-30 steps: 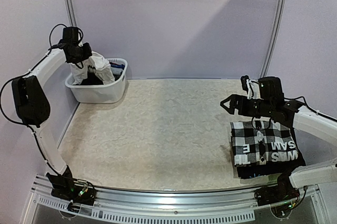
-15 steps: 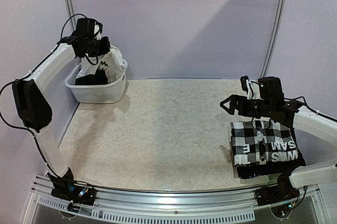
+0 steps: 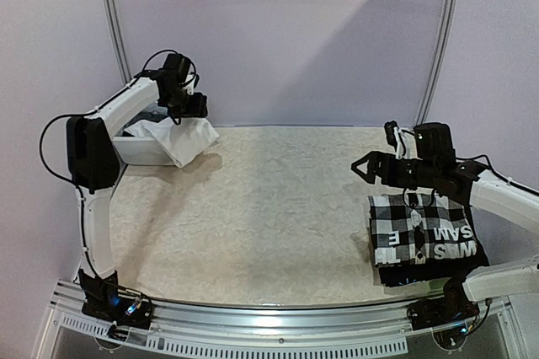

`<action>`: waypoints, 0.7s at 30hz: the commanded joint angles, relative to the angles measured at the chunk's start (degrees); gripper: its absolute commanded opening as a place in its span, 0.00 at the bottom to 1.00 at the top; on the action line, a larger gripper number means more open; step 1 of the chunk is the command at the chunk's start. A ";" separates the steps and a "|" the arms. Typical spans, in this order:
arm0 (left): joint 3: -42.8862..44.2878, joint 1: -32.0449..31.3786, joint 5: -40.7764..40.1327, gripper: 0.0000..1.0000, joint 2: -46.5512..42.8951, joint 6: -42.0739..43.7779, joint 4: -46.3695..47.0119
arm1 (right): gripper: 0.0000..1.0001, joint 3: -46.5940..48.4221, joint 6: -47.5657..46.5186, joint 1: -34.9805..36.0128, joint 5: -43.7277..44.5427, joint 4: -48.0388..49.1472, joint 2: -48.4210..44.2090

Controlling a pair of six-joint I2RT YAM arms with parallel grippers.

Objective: Fold and stack the mixed laundry pile
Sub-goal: Adjust the crumpled T-shirt in the bin.

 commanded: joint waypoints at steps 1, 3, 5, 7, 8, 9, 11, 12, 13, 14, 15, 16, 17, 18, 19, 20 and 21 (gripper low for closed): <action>-10.94 -1.78 -9.10 0.72 -16.73 -0.04 4.83 | 0.99 0.90 0.51 0.58 -0.17 0.24 -0.54; -18.49 -1.78 -13.25 0.73 -21.93 -1.41 7.54 | 0.99 1.06 0.51 0.70 -0.44 0.81 0.15; -27.19 -1.80 -15.87 0.70 -27.45 -3.64 10.84 | 0.99 1.44 0.55 0.92 -0.93 1.24 1.35; -36.15 -1.70 -16.24 0.67 -33.04 -6.03 15.26 | 0.99 2.09 0.56 1.07 -1.32 1.20 2.88; -40.42 -1.67 -16.31 0.64 -35.29 -6.71 17.15 | 0.99 2.39 0.56 1.29 -1.49 1.07 3.32; -44.55 -1.67 -16.28 0.61 -37.61 -8.00 19.58 | 0.99 2.66 0.56 1.49 -1.58 1.02 3.81; -51.90 -1.11 -15.63 0.55 -41.54 -9.96 24.50 | 0.99 2.75 0.53 2.05 -1.72 1.28 4.54; -55.19 -0.48 -15.32 0.50 -43.33 -11.12 27.11 | 0.99 2.75 0.56 2.26 -1.68 1.43 4.70; -58.38 0.43 -14.78 0.46 -44.72 -12.09 29.59 | 0.99 2.75 0.69 2.53 -1.74 1.61 4.93; -61.45 1.75 -13.39 0.44 -45.71 -12.87 31.78 | 0.99 2.83 0.65 2.75 -1.80 1.64 5.23; -63.05 3.24 -11.04 0.44 -46.06 -13.58 33.69 | 0.99 2.96 0.65 2.96 -1.81 1.72 5.51; -64.06 5.20 -8.84 0.44 -45.89 -14.04 35.33 | 0.99 3.05 0.78 3.23 -1.90 1.73 5.80; -64.49 6.59 -7.32 0.44 -45.22 -14.58 36.34 | 0.99 3.22 0.82 3.39 -1.88 1.71 6.05; -64.56 7.89 -6.40 0.43 -44.33 -15.06 36.95 | 0.99 3.41 0.78 3.65 -1.90 1.53 6.48; -64.64 9.10 -5.42 0.41 -43.29 -15.48 37.87 | 0.99 3.57 0.67 3.83 -1.84 1.45 6.66; -64.69 10.32 -4.26 0.39 -42.28 -16.05 39.06 | 0.99 3.69 0.65 3.96 -1.86 1.27 6.87; -64.52 11.46 -2.55 0.38 -41.27 -16.53 40.13 | 0.99 3.72 0.57 4.11 -1.78 1.10 6.96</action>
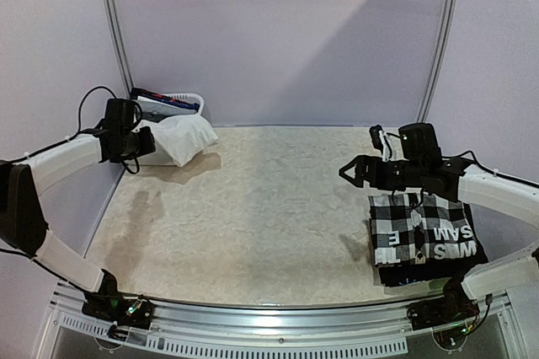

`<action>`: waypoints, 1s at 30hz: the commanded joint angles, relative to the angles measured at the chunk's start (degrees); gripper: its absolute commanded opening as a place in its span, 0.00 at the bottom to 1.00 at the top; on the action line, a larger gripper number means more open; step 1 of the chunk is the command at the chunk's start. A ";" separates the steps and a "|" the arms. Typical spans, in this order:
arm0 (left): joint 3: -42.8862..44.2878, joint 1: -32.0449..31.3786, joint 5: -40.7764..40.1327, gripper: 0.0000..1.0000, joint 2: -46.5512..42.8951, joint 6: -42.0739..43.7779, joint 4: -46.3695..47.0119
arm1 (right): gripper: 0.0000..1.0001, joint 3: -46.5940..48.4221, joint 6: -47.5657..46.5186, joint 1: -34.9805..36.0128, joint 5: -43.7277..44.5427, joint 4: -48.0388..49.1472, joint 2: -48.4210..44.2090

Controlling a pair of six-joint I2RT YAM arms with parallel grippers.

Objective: Fold and stack the mixed laundry pile
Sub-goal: Adjust the crumpled T-shirt in the bin.

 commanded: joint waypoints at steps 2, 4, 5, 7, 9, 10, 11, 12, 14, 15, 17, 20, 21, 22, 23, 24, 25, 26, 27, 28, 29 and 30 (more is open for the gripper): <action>1.81 5.49 7.10 0.37 4.12 -3.38 10.81 | 0.99 1.73 -0.09 1.00 -0.01 -0.47 0.91; 4.54 6.90 7.80 0.37 6.06 -3.22 10.01 | 0.99 1.57 -0.01 0.98 0.29 -0.81 0.64; 6.08 7.48 8.25 0.38 7.37 -3.29 9.66 | 0.99 1.43 -0.01 1.00 0.43 -0.88 0.48; 9.75 7.66 7.78 0.38 9.36 -3.37 8.17 | 0.99 1.30 -0.14 1.05 0.69 -0.97 0.24; 13.40 9.37 6.08 0.41 11.75 -3.39 6.07 | 0.99 1.29 -0.27 1.08 0.93 -1.16 0.27; 15.53 9.92 5.60 0.43 13.29 -3.43 4.86 | 0.99 1.29 -0.35 1.12 0.99 -1.19 0.32; 17.98 10.71 5.58 0.44 15.15 -3.52 3.21 | 0.99 1.29 -0.42 1.07 1.09 -1.27 0.39; 20.06 11.20 5.72 0.45 16.87 -3.45 2.06 | 0.99 1.29 -0.51 1.12 1.18 -1.28 0.44; 23.96 12.03 5.53 0.46 19.99 -3.31 0.18 | 0.99 1.29 -0.61 1.11 1.23 -1.35 0.62; 25.58 12.39 5.36 0.47 21.37 -3.31 -0.40 | 0.99 1.37 -0.62 1.09 1.31 -1.45 0.73; 29.10 13.08 4.85 0.50 24.43 -3.73 -2.74 | 0.99 1.46 -0.75 1.07 1.40 -1.65 0.88; 35.45 13.87 5.48 0.52 29.65 -4.00 -6.49 | 0.99 1.40 -0.97 1.11 1.62 -1.92 0.88; 37.54 14.02 5.37 0.53 31.52 -4.16 -7.78 | 0.99 1.38 -1.00 1.10 1.71 -2.00 0.92; 39.43 14.14 5.32 0.53 33.29 -4.40 -8.92 | 0.99 1.46 -1.04 1.12 1.82 -2.08 0.94; 41.38 14.24 5.46 0.54 34.93 -4.50 -10.05 | 0.99 1.53 -1.06 1.14 1.87 -2.17 0.97; 43.20 14.33 5.79 0.54 36.53 -4.67 -10.86 | 0.99 1.55 -1.11 1.08 1.85 -2.28 1.10; 44.72 14.46 6.34 0.54 37.98 -4.89 -11.27 | 0.99 1.63 -1.08 1.11 1.78 -2.40 1.18; 46.07 14.55 7.01 0.54 39.32 -5.01 -11.60 | 0.99 1.57 -1.07 1.10 1.77 -2.41 1.10; 48.03 14.60 7.55 0.52 40.43 -5.21 -12.22 | 0.99 1.56 -1.06 1.08 1.76 -2.43 1.07; 49.31 14.68 7.72 0.48 41.62 -5.33 -12.83 | 0.99 1.55 -1.11 1.09 1.76 -2.50 1.07; 50.25 14.69 8.20 0.40 42.39 -5.47 -12.95 | 0.99 1.55 -1.15 1.10 1.86 -2.53 1.07; 50.74 14.70 8.87 0.27 42.93 -5.59 -12.68 | 0.99 1.55 -1.22 1.10 1.92 -2.63 1.06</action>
